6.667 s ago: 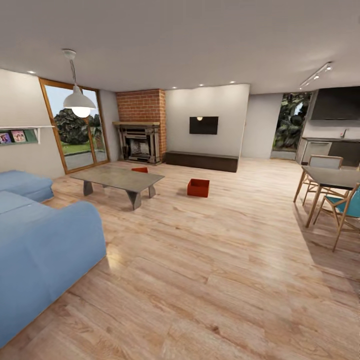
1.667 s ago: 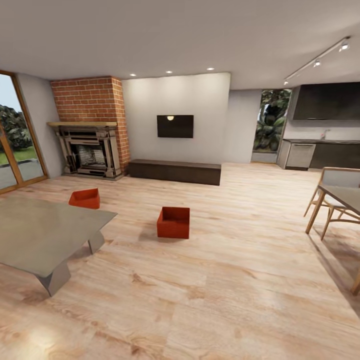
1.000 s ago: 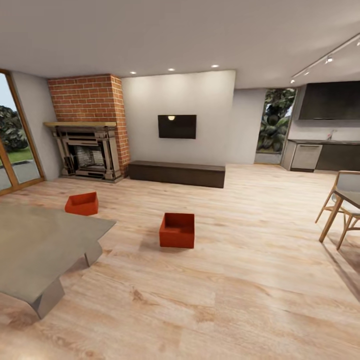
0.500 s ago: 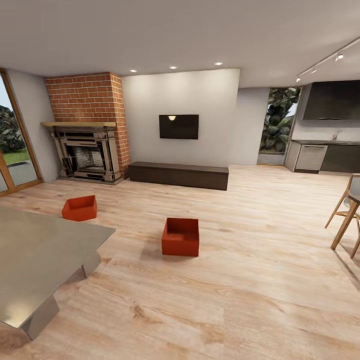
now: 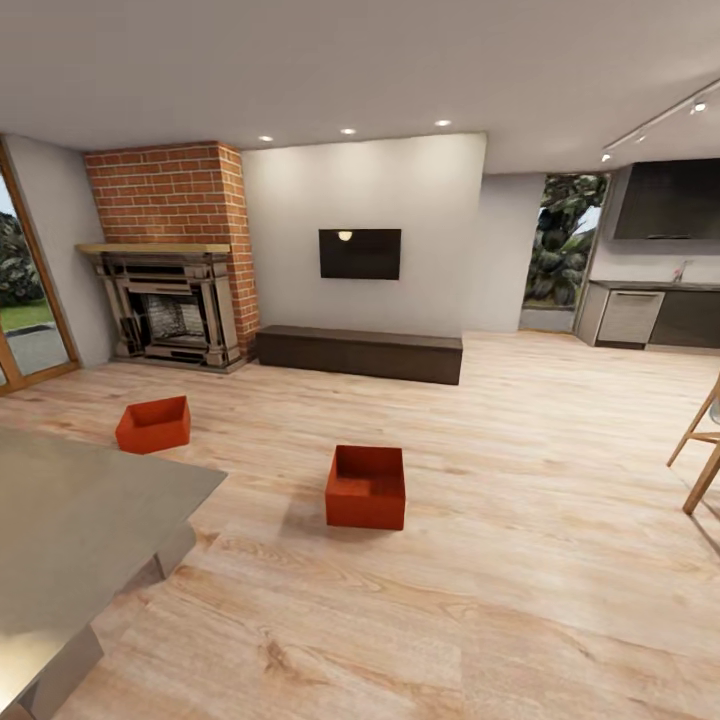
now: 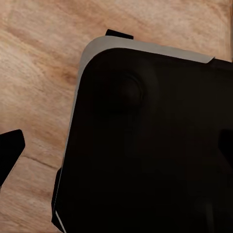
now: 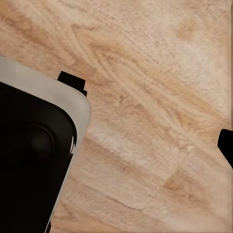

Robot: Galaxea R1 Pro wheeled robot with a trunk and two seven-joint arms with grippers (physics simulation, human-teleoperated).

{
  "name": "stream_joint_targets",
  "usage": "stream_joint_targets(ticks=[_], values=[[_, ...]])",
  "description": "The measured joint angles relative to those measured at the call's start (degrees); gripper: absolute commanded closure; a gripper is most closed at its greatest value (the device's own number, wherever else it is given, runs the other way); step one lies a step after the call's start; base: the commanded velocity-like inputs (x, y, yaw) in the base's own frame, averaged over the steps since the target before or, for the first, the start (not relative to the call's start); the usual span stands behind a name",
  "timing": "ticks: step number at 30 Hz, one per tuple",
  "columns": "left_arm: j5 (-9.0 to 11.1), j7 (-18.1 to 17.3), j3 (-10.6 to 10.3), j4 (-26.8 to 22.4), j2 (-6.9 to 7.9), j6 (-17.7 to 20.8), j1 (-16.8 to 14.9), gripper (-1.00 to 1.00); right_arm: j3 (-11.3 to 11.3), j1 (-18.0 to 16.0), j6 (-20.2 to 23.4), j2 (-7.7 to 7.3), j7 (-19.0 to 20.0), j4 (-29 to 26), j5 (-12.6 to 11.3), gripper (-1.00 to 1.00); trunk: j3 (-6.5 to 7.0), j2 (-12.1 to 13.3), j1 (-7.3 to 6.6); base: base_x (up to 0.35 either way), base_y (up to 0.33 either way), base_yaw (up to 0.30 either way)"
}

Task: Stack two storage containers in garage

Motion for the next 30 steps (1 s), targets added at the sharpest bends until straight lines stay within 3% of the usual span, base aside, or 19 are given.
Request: stream_joint_targets(ticks=[5,30], values=[[0.3,0.4,0.3,0.1,-0.02,-0.6,0.0,-1.0,0.0,0.0,0.0,-0.04,0.0,0.0,0.0,-1.0,0.0,0.0,-0.01,0.137,-0.013,0.0],[0.4,0.4,0.3,0.1,0.0,-0.2,0.0,-1.0,0.0,0.0,0.0,0.0,0.0,0.0,0.0,-1.0,0.0,0.0,-0.02,0.317,-0.06,0.0]])
